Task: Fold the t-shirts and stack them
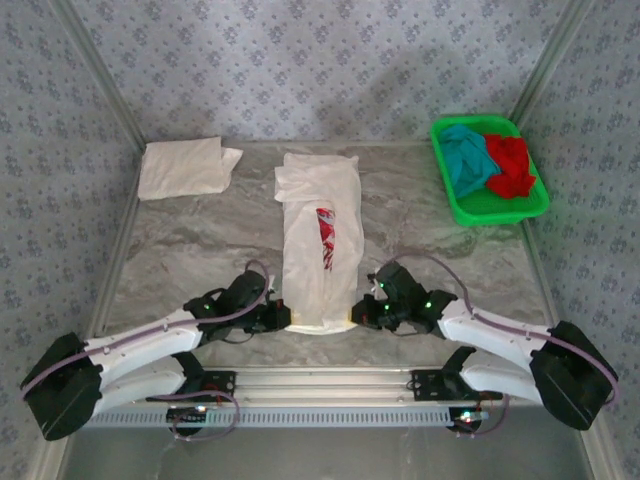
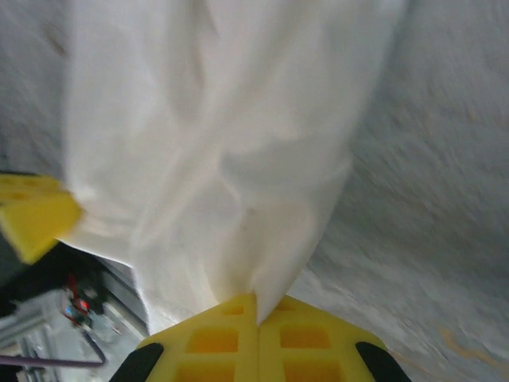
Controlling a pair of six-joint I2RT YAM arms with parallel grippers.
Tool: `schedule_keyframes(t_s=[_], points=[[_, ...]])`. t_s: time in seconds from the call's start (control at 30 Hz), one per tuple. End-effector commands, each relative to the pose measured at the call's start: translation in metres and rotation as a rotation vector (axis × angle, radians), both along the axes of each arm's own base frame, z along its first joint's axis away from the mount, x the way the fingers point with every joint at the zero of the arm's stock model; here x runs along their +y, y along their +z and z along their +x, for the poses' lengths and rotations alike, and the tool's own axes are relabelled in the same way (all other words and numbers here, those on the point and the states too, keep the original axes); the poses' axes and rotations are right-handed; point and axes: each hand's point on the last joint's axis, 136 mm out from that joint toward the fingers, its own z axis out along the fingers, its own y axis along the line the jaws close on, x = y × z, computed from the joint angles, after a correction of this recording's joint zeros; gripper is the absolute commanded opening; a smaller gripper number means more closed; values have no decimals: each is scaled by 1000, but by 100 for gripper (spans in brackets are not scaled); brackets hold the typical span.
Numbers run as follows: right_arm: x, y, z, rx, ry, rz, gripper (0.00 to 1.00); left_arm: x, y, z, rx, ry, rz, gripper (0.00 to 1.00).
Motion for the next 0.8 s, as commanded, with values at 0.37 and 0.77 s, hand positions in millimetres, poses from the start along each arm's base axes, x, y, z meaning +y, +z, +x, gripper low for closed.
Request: schedule_keyframes(t_s=[0.37,0.77], points=[[-7,35,37,6,-28,-8,0,10,56,48,-91,55,-38,0],[-4,56,180,-22,-35,-33,0,5,84,185,-136,-31,46,0]])
